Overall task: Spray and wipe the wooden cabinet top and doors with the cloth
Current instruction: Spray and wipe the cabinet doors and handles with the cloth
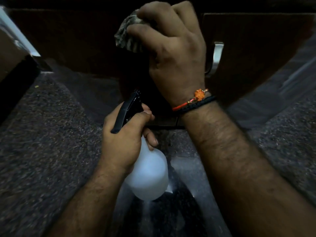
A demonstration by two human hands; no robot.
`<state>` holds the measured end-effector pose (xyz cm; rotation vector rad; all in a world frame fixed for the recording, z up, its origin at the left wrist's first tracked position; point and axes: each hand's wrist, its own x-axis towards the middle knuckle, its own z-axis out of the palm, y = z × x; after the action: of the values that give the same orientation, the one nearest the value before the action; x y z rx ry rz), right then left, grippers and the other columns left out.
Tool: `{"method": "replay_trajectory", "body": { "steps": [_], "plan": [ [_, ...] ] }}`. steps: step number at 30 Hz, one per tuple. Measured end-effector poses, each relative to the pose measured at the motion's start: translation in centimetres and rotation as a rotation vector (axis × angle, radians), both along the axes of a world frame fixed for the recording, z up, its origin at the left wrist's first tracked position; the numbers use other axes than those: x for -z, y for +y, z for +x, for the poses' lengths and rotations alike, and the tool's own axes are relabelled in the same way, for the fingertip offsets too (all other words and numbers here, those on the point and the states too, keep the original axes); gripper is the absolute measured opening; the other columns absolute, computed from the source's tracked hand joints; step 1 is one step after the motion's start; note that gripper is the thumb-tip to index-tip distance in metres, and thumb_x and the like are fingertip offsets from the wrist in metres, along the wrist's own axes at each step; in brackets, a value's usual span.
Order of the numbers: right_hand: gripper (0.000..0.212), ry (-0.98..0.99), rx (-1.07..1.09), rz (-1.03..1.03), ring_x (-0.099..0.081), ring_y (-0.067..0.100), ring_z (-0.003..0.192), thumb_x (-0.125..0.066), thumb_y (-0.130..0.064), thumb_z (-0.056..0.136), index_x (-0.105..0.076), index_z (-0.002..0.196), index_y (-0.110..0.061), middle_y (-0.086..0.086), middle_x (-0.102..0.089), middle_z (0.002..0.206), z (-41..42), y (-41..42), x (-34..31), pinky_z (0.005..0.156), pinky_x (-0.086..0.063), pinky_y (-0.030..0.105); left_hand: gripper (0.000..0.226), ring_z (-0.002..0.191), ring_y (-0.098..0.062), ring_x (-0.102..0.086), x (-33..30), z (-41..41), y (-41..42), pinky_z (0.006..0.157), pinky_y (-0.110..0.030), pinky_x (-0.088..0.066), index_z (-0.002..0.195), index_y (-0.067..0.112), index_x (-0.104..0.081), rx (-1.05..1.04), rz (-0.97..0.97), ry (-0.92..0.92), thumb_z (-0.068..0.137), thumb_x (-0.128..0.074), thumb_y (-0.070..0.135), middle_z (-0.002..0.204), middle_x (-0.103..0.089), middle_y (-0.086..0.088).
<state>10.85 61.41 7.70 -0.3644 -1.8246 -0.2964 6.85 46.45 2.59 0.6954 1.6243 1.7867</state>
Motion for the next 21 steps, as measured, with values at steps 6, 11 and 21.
{"method": "replay_trajectory", "body": {
  "steps": [6, 11, 21],
  "plan": [
    [0.015, -0.167, -0.074, -0.104, -0.063, 0.030, 0.085, -0.063, -0.010, 0.089, -0.077, 0.094, -0.011, 0.007, -0.072, 0.107, -4.7, -3.1, 2.9, 0.056, -0.051, 0.034, 0.008, 0.038, -0.029, -0.053, 0.1, -1.8, -1.7, 0.040, -0.032, -0.047, 0.084, 0.004, -0.065, -0.089, 0.000, -0.046, 0.091, -0.061, 0.001, 0.071, -0.061, -0.025],
    [0.020, -0.381, -0.098, -0.134, -0.060, 0.028, 0.088, -0.063, -0.026, 0.090, -0.075, 0.100, -0.013, 0.007, -0.069, 0.107, -5.1, -3.4, 7.2, 0.050, -0.049, 0.035, 0.013, 0.038, -0.027, -0.053, 0.2, -3.4, -3.2, 0.041, -0.031, -0.046, 0.084, 0.008, -0.067, -0.129, 0.007, -0.030, 0.092, -0.060, 0.000, 0.072, -0.068, -0.010],
    [0.013, -0.626, 0.021, -0.209, -0.045, 0.023, 0.087, -0.079, -0.028, 0.081, -0.073, 0.082, -0.016, 0.003, -0.052, 0.103, -4.1, -3.3, 14.6, 0.043, -0.029, 0.027, 0.008, 0.038, -0.028, -0.053, 0.0, -3.0, -3.4, 0.043, -0.034, -0.047, 0.073, 0.020, -0.071, -0.098, 0.002, -0.042, 0.076, -0.066, 0.015, 0.069, -0.058, -0.034]
  ]
}}
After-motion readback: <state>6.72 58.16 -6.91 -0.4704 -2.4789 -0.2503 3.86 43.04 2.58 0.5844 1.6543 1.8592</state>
